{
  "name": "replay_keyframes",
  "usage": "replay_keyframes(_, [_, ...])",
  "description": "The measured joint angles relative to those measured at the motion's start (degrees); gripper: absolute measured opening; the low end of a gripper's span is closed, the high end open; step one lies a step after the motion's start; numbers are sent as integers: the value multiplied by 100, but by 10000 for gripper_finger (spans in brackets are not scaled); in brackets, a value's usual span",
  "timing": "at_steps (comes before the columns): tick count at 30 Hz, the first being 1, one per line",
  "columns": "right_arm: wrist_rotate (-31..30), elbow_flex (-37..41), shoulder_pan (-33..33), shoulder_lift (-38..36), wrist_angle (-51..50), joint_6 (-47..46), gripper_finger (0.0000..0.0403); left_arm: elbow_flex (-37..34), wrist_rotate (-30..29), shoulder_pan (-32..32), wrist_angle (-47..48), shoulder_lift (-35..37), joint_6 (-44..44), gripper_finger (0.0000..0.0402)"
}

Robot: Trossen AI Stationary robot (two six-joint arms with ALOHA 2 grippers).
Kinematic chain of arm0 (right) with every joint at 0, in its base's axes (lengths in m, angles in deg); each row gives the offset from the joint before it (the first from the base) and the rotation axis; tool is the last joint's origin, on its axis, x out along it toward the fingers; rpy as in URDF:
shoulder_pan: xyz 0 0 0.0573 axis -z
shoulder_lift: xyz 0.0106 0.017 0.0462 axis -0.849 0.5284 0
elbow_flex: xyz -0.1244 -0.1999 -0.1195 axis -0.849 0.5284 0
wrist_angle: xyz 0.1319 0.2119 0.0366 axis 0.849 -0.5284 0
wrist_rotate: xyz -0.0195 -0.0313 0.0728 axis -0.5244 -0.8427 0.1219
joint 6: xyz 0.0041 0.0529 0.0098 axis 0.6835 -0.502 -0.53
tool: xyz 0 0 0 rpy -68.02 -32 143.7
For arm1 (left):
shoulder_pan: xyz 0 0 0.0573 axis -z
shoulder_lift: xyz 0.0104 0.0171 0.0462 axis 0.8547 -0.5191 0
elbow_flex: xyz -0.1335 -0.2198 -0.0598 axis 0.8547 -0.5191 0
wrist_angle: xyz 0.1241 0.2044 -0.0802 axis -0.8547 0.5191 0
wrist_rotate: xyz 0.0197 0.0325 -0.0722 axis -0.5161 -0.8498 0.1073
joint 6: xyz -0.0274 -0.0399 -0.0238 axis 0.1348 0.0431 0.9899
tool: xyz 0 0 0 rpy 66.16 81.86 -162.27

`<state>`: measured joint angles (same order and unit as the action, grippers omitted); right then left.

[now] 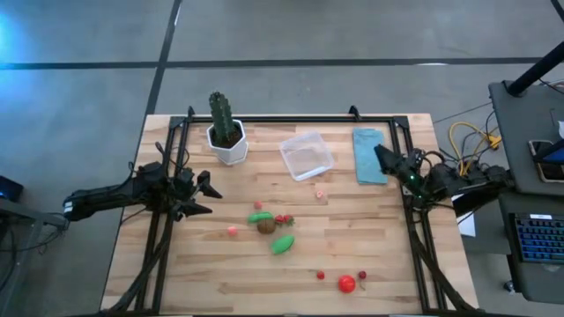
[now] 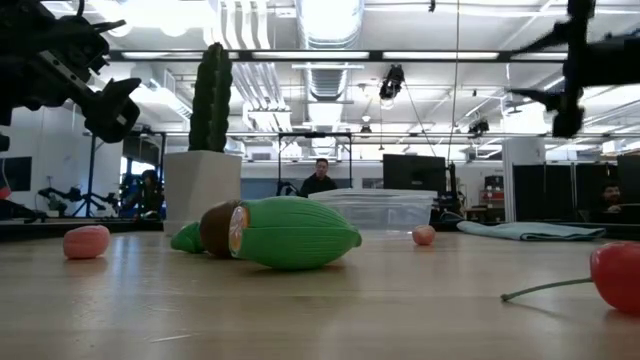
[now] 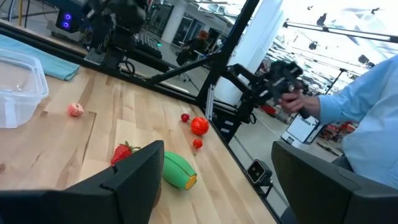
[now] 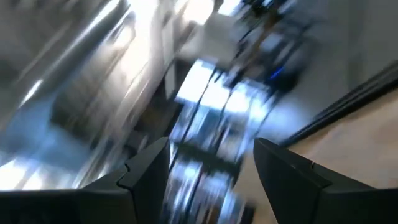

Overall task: Pick and placing Produce into tupperware
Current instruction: Put the right cherry into the transparent bin

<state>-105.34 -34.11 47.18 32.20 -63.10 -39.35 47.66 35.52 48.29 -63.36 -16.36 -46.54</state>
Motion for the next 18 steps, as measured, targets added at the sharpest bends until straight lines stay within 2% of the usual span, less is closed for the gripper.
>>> replay_keyframes(2, [738, -352, -6, 270, -229, 135, 224, 2, 1, 0, -1, 1, 0, 283])
replay_keyframes(4, [1134, -947, -5, 646, -1115, -7, 223, 0, 0, 0, -1, -1, 0, 283])
replay_keyframes(6, [1643, -1753, -5, 1142, -2852, -504, 220, 2, 0, 0, -1, 1, 0, 283])
replay_keyframes(8, [2343, -2676, -5, 1859, -4924, -1143, 214, 2, 0, -1, -1, -1, 0, 283])
replay_keyframes(10, [3066, -3490, -5, 2732, -6754, -1356, 208, 0, 0, -1, -1, 1, 0, 283])
replay_keyframes(13, [3835, -4495, -7, 4082, -8571, -894, 206, 0, 0, 0, -1, 1, 0, 283])
replay_keyframes(18, [4876, -5597, -40, 5967, -10153, -127, 206, 1, 2, 0, -1, 1, 0, 283])
